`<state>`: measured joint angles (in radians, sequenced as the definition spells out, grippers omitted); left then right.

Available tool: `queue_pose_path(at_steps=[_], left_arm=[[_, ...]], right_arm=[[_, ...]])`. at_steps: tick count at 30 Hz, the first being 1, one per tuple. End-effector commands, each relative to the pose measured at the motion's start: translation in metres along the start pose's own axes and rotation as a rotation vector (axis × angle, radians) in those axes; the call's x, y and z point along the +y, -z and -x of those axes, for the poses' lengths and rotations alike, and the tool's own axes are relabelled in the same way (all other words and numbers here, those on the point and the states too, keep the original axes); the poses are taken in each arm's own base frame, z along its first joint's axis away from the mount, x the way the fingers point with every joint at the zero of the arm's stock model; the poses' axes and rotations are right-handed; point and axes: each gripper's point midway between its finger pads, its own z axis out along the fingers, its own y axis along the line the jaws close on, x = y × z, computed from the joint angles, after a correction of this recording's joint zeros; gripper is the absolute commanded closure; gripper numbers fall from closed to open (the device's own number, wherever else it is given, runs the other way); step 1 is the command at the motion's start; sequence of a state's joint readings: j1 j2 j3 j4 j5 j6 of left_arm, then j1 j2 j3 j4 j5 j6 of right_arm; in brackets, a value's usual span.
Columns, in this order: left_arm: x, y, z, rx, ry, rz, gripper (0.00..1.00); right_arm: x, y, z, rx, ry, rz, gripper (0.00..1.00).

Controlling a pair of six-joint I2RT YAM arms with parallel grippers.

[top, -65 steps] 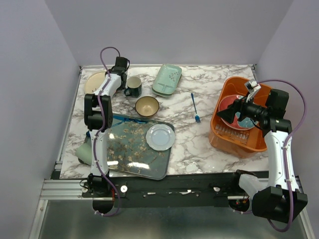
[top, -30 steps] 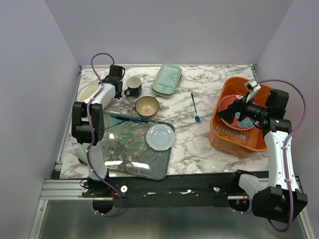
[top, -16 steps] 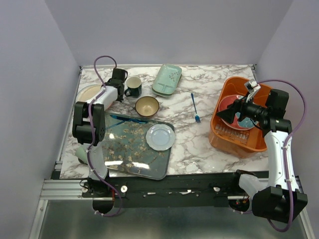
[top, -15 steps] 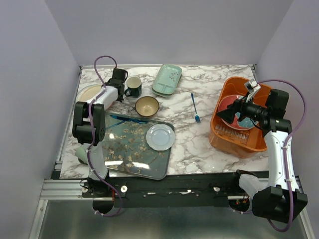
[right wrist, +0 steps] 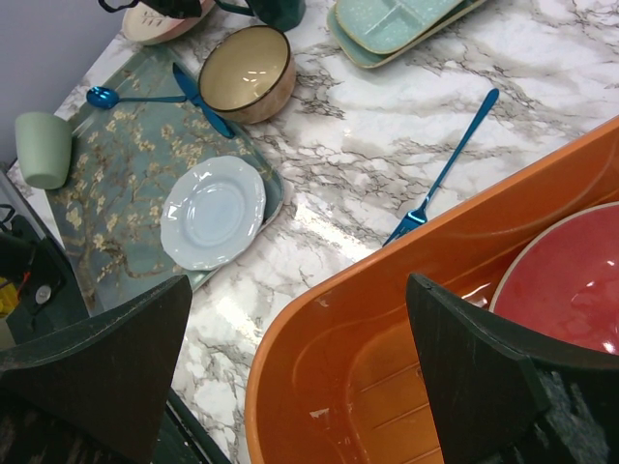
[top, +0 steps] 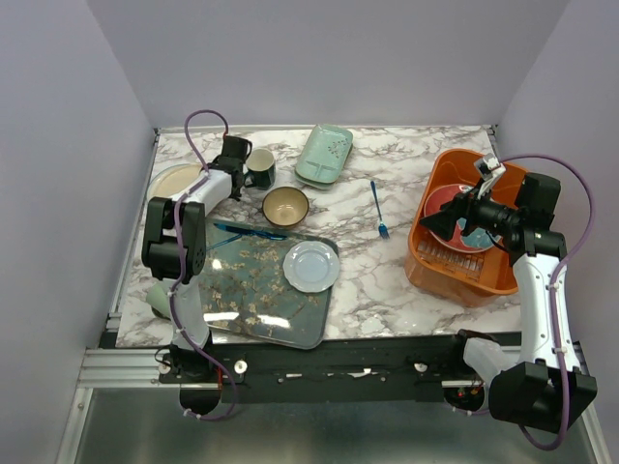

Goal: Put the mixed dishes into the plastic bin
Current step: Move the plate to the center of the board, then pick up the plate at the center of the board.

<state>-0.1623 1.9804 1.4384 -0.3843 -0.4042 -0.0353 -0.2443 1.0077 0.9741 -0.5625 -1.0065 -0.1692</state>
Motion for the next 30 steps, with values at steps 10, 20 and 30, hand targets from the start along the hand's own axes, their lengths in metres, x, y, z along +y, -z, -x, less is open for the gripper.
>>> queue_pose_path(at_steps=[10, 20, 30], left_arm=[[0.019, 0.0, -0.009, -0.041, 0.009, 0.179, 0.59], [0.034, -0.004, -0.012, -0.081, -0.057, 0.303, 0.52], [0.034, -0.006, -0.007, -0.122, -0.097, 0.371, 0.5]], right_arm=[[0.005, 0.002, 0.002, -0.01, 0.015, 0.021, 0.0], [0.005, 0.002, 0.002, -0.009, 0.014, 0.023, 0.0], [0.005, 0.002, 0.002, -0.008, 0.014, 0.023, 0.0]])
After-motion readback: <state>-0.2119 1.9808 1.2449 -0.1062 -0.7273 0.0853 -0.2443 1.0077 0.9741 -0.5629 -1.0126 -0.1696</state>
